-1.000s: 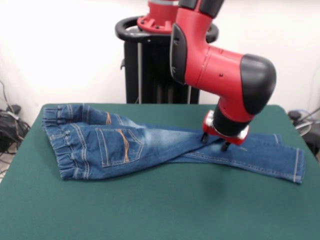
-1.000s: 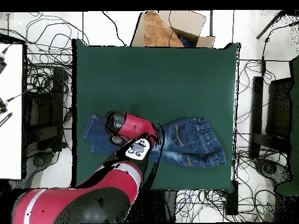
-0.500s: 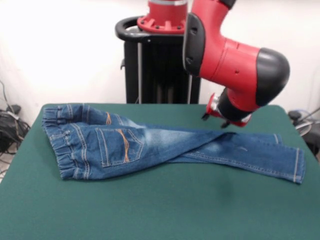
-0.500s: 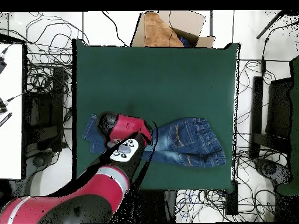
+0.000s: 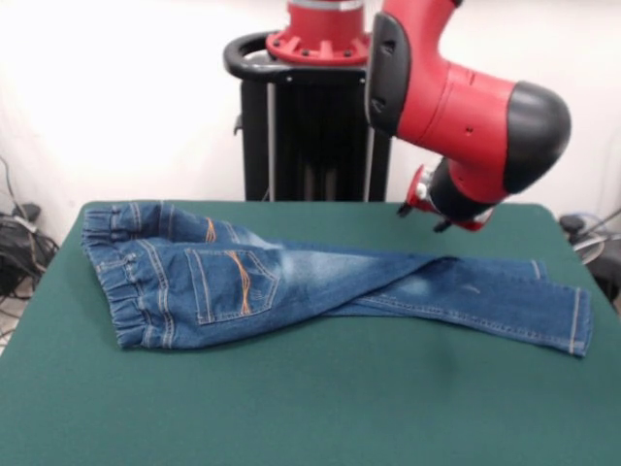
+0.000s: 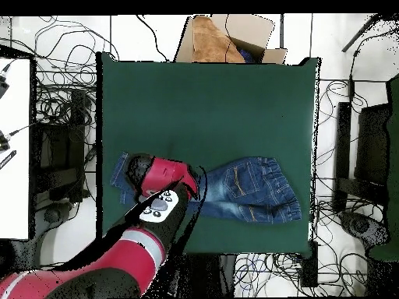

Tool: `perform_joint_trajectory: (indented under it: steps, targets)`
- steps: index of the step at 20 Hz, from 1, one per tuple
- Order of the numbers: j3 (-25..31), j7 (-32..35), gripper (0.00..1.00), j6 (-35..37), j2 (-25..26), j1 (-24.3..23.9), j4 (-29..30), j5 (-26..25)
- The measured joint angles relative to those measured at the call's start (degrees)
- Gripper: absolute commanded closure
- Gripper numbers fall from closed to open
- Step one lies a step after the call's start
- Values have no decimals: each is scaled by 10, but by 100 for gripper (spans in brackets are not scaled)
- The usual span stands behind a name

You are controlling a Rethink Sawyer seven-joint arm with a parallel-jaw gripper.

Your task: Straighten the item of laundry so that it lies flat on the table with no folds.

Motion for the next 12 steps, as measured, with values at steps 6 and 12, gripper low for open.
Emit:
perform_joint_trajectory:
  steps: [6, 12]
  targets:
    - [23, 0, 0, -141, -11, -13, 66, 23]
    - [64, 0, 0, -261, -33, -46, 133, 36]
